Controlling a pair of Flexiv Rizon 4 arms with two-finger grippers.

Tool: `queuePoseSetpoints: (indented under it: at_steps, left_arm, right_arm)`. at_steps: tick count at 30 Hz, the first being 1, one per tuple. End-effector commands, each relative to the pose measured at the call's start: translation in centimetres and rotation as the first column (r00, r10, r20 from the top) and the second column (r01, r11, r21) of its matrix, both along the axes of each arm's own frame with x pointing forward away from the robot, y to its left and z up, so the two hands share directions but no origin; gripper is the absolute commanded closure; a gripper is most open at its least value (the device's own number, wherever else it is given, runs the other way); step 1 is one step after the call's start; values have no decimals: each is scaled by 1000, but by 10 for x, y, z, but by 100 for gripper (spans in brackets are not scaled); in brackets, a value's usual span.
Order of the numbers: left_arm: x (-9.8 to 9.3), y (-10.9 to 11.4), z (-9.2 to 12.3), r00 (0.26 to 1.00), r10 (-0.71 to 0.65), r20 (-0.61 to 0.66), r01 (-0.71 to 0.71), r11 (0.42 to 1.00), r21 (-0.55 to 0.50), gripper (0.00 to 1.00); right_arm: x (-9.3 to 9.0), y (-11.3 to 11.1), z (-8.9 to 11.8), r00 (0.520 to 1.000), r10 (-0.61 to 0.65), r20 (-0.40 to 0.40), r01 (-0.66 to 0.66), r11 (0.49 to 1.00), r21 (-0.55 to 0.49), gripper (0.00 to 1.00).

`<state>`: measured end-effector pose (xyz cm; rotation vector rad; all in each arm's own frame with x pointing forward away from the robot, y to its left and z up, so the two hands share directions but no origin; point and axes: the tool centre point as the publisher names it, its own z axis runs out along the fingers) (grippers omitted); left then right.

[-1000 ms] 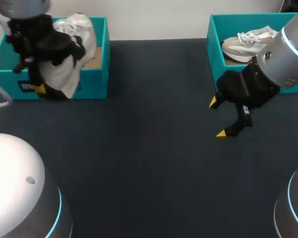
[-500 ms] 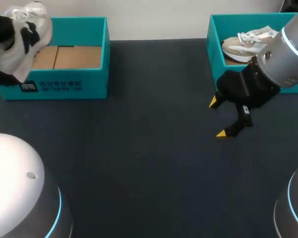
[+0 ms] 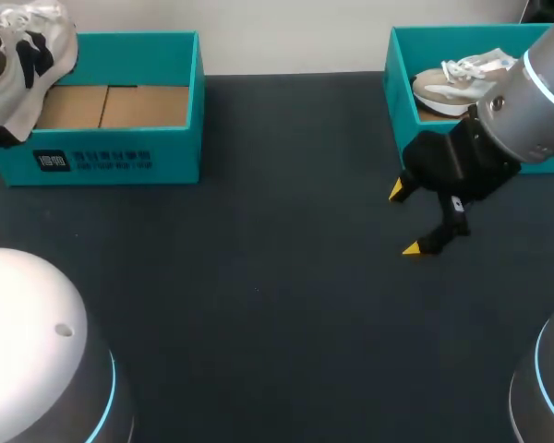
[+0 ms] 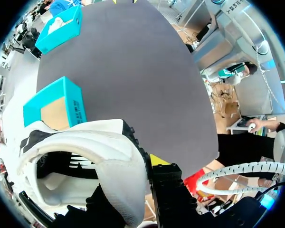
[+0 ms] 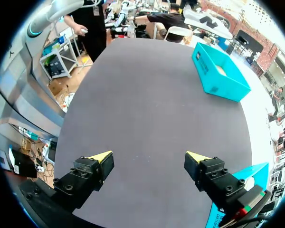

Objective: Take the shoe out of the shoebox, open the shoe tongue, remove and reinsert the insole, then place the shoe into the shoebox

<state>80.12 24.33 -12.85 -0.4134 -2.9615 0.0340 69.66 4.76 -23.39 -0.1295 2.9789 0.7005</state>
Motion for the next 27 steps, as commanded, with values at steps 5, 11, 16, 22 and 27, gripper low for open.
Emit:
queuePoseSetpoints:
  at_steps: [5,11,16,22,27]
  left_arm:
    - [10,11,-4,999,6,-42,-6,1000,-2,100]
    - [51,46,-9,997,70,-32,-70,998,3,100]
    - [81,64,-15,996,93,-3,-93,995,41,100]
    - [108,72,-23,996,84,16,-85,995,52,100]
    - [134,73,-33,998,69,17,-69,997,22,100]
  right_arm:
    - [1,1,-1,1000,0,-1,0,1000,-1,0]
    - [1,1,-1,1000,0,-1,0,1000,-1,0]
    - [1,1,-1,1000,0,-1,0,1000,-1,0]
    - [1,1,-1,1000,0,-1,0,1000,-1,0]
    - [1,1,-1,1000,0,-1,0,1000,-1,0]
